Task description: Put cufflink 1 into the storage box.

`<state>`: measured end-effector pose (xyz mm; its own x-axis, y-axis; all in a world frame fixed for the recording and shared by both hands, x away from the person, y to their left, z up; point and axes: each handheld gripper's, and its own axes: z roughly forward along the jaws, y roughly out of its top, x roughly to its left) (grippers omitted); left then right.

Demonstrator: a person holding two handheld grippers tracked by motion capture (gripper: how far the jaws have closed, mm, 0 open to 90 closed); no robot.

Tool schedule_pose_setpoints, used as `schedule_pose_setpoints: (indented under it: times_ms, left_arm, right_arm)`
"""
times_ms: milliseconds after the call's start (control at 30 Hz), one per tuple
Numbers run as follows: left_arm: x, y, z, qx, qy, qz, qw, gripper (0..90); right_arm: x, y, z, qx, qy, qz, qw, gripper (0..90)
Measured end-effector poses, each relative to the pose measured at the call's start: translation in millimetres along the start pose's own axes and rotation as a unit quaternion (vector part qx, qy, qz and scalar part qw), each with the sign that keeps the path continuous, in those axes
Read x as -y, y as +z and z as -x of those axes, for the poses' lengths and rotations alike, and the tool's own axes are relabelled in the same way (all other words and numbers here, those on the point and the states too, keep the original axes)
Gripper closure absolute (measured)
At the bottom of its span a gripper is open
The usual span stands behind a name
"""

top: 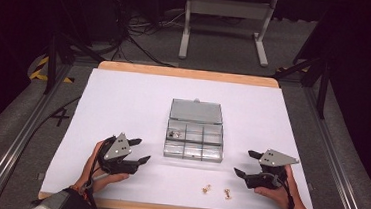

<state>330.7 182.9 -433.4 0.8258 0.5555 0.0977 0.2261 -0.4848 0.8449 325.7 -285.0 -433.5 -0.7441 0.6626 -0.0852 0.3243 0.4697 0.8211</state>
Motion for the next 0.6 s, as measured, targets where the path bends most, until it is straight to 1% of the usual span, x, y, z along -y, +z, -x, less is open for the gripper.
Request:
schedule_pose_setpoints:
  times_ms: [33,67,100,133,167,200,233,267,300,333,367,400,433,467,500,567,600]
  left_arm:
    - [3.9,-0.4,0.8,0.004,-0.006,0.000,1.0000,31.5]
    - [7.1,-1.0,0.0,0.000,-0.002,-0.001,1.0000,30.5]
    - [9.9,-1.2,-0.4,0.000,-0.009,0.001,1.0000,28.7]
    - [14.4,-1.5,-1.4,0.008,-0.030,0.007,0.9995,27.5]
    - [17.6,-2.3,-2.7,0.012,-0.036,0.011,0.9992,26.3]
    - [19.8,-2.3,-1.9,0.013,-0.043,0.012,0.9989,25.5]
    - [22.0,-3.3,-1.4,0.011,-0.044,0.015,0.9989,24.9]
    - [23.9,-4.7,-1.5,0.015,-0.047,0.020,0.9986,23.8]
    - [23.9,-4.7,-1.5,0.015,-0.047,0.020,0.9986,23.2]
    - [26.2,-6.6,-0.8,0.016,-0.051,0.026,0.9982,23.2]
    - [28.1,-8.1,0.0,0.015,-0.056,0.032,0.9978,22.1]
    - [30.5,-8.6,0.7,0.015,-0.061,0.033,0.9975,21.2]
    - [32.1,-8.3,1.5,0.014,-0.061,0.026,0.9977,20.8]
    - [32.1,-8.3,1.5,0.014,-0.061,0.026,0.9977,20.3]
    - [32.5,-8.9,2.6,0.011,-0.055,0.025,0.9981,20.3]
    - [33.1,-9.3,3.0,0.009,-0.057,0.028,0.9980,19.7]
    - [33.2,-9.6,1.8,0.009,-0.054,0.028,0.9981,19.5]
  right_arm:
    - [-1.3,-1.0,-2.6,-0.008,-0.002,-0.001,1.0000,26.0]
    - [-1.8,-1.4,-5.0,-0.016,-0.004,-0.002,0.9999,30.2]
    - [-2.0,-1.8,-7.4,-0.024,-0.007,0.000,0.9997,34.6]
    - [-2.1,-1.9,-9.2,-0.031,-0.009,0.000,0.9995,37.7]
    - [-2.6,-1.2,-12.6,-0.041,-0.015,-0.004,0.9990,40.2]
    - [-3.2,-0.7,-15.6,-0.047,-0.020,-0.005,0.9987,42.0]
    - [-3.7,-0.5,-17.8,-0.050,-0.024,-0.005,0.9984,44.1]
    - [-4.6,-0.3,-20.6,-0.057,-0.028,-0.005,0.9980,46.2]
    - [-4.6,-0.3,-20.6,-0.057,-0.028,-0.005,0.9980,46.2]
    - [-5.4,-0.4,-23.7,-0.064,-0.031,-0.005,0.9975,47.2]
    - [-6.7,-0.3,-27.9,-0.078,-0.033,-0.003,0.9964,49.5]
    - [-9.0,1.8,-35.1,-0.089,-0.039,-0.008,0.9952,50.7]
    - [-10.0,2.8,-37.8,-0.093,-0.045,-0.010,0.9946,51.3]
    - [-10.0,2.8,-37.8,-0.093,-0.045,-0.010,0.9946,51.3]
    - [-11.4,4.3,-41.7,-0.098,-0.047,-0.012,0.9940,51.7]
    - [-15.2,8.5,-52.5,-0.109,-0.058,-0.017,0.9923,52.0]
    - [-16.1,9.8,-54.9,-0.112,-0.058,-0.017,0.9919,52.1]
